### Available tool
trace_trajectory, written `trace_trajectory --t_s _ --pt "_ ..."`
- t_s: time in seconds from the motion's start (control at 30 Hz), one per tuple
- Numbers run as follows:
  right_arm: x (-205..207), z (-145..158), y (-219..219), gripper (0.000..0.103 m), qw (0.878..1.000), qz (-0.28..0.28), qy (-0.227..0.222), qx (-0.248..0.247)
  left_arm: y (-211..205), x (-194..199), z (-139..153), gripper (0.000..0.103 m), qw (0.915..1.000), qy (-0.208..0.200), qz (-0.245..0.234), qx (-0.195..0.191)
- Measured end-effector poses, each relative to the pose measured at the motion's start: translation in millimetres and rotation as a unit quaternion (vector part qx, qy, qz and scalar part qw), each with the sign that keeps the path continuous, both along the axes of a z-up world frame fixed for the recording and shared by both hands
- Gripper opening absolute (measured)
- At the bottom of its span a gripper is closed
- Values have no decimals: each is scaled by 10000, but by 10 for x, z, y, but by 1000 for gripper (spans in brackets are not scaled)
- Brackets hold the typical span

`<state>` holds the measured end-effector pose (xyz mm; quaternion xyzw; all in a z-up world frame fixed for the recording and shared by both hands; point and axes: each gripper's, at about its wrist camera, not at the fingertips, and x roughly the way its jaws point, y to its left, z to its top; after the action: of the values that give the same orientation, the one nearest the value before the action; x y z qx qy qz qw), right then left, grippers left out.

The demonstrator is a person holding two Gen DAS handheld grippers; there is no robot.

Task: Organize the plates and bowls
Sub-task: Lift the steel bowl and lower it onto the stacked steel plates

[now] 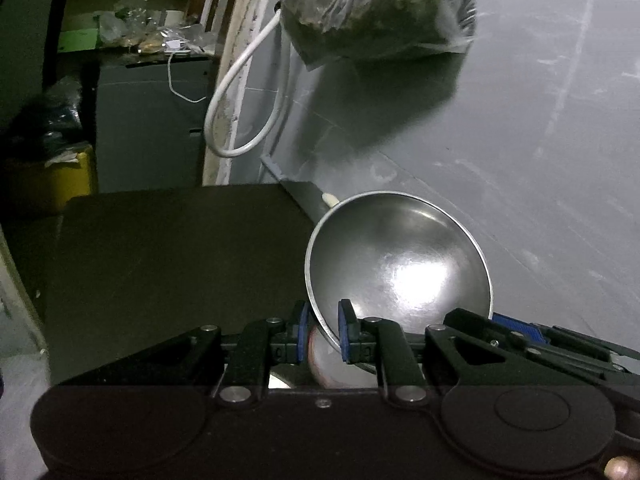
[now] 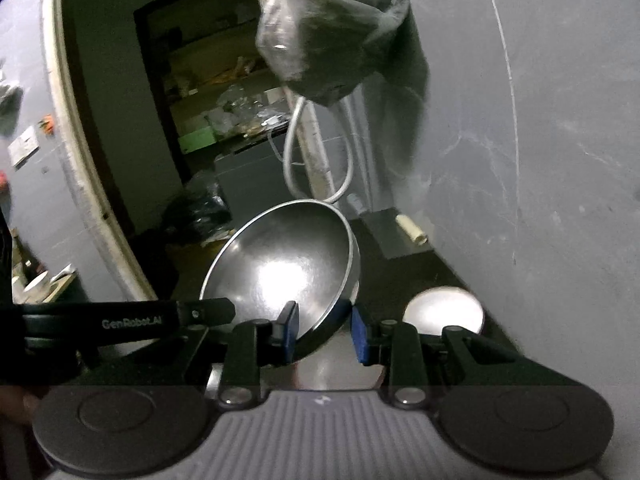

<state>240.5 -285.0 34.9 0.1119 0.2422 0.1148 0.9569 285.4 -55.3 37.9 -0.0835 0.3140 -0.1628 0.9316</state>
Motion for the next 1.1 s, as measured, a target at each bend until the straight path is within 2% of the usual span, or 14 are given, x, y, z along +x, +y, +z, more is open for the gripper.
trace_trajectory --t_s 0.27,0.47,0.7,0.87,1.1 --pt "-890 -119 238 32 9978 431 499 -7 361 -1093 -126 17 9986 513 98 76" --pt "-1310 -314 428 32 9890 788 1237 176 626 -1611 -307 17 9937 1081 238 177" --pt "-1448 -559 629 32 9717 1097 2089 131 840 -1911 -542 17 9844 1690 426 242" --pt "-1455 -592 713 32 9666 1175 2277 96 892 -1947 -596 17 9801 1901 516 234" --pt "-1433 -622 698 33 9654 1152 2337 121 850 -1913 -600 18 9808 1865 500 272"
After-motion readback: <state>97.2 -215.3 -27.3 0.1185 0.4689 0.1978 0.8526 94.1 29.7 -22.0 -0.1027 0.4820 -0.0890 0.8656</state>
